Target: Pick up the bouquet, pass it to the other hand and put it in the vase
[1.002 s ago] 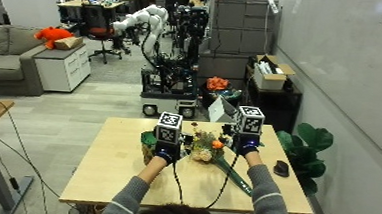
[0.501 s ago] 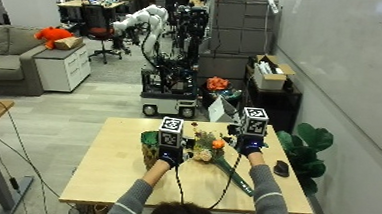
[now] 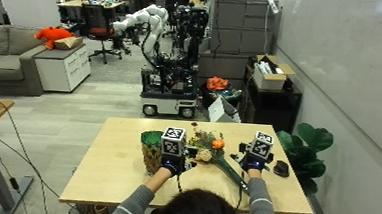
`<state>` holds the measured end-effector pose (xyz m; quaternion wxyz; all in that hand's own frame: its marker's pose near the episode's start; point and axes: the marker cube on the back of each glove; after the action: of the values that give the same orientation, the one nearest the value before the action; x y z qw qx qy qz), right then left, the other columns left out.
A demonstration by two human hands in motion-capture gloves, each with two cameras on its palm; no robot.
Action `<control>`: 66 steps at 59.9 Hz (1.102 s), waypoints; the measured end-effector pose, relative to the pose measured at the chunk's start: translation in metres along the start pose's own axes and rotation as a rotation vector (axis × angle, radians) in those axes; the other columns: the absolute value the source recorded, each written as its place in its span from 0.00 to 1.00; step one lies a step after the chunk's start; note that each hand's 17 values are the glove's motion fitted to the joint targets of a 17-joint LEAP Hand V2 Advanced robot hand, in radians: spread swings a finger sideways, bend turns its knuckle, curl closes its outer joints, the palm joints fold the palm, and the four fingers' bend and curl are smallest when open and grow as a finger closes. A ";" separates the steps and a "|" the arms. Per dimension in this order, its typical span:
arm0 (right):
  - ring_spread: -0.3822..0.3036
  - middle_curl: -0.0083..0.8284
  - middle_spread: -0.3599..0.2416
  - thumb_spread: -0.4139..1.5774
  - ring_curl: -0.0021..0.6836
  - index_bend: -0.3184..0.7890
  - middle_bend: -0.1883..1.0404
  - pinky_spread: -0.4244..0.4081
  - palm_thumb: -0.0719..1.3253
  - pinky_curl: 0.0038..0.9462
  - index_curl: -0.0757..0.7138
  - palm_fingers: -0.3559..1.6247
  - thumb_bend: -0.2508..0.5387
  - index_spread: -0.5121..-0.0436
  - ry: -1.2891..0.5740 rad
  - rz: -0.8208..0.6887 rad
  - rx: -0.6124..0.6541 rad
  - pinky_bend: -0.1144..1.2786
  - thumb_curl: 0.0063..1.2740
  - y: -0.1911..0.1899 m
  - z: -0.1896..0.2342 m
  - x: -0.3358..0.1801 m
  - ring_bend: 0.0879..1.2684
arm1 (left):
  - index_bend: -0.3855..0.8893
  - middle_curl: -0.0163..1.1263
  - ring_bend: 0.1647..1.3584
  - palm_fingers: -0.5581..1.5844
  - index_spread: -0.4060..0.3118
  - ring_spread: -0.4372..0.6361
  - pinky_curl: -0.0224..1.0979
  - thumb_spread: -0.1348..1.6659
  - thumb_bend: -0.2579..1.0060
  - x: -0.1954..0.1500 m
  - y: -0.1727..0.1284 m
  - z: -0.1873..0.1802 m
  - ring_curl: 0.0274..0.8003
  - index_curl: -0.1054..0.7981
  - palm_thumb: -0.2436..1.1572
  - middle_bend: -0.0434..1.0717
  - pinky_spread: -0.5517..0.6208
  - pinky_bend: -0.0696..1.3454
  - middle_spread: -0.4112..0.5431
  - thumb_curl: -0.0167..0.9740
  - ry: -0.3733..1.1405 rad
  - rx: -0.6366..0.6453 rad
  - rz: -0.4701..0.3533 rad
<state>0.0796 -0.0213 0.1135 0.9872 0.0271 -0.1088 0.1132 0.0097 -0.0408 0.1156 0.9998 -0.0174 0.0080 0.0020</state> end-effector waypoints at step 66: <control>0.28 0.59 0.33 0.78 0.66 0.41 0.61 0.24 0.61 0.43 0.51 0.93 0.42 0.57 0.345 0.257 0.270 0.51 0.25 -0.060 0.127 0.045 0.61 | 0.44 0.30 0.21 0.45 0.46 0.56 0.34 0.72 0.19 -0.025 -0.003 0.019 0.37 0.54 0.37 0.19 0.66 0.18 0.51 0.31 0.036 -0.065 -0.066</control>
<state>0.1096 -0.0796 0.2459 0.9560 0.1250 0.0750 0.2545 -0.0148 -0.0430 0.1355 0.9979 -0.0503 0.0254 -0.0311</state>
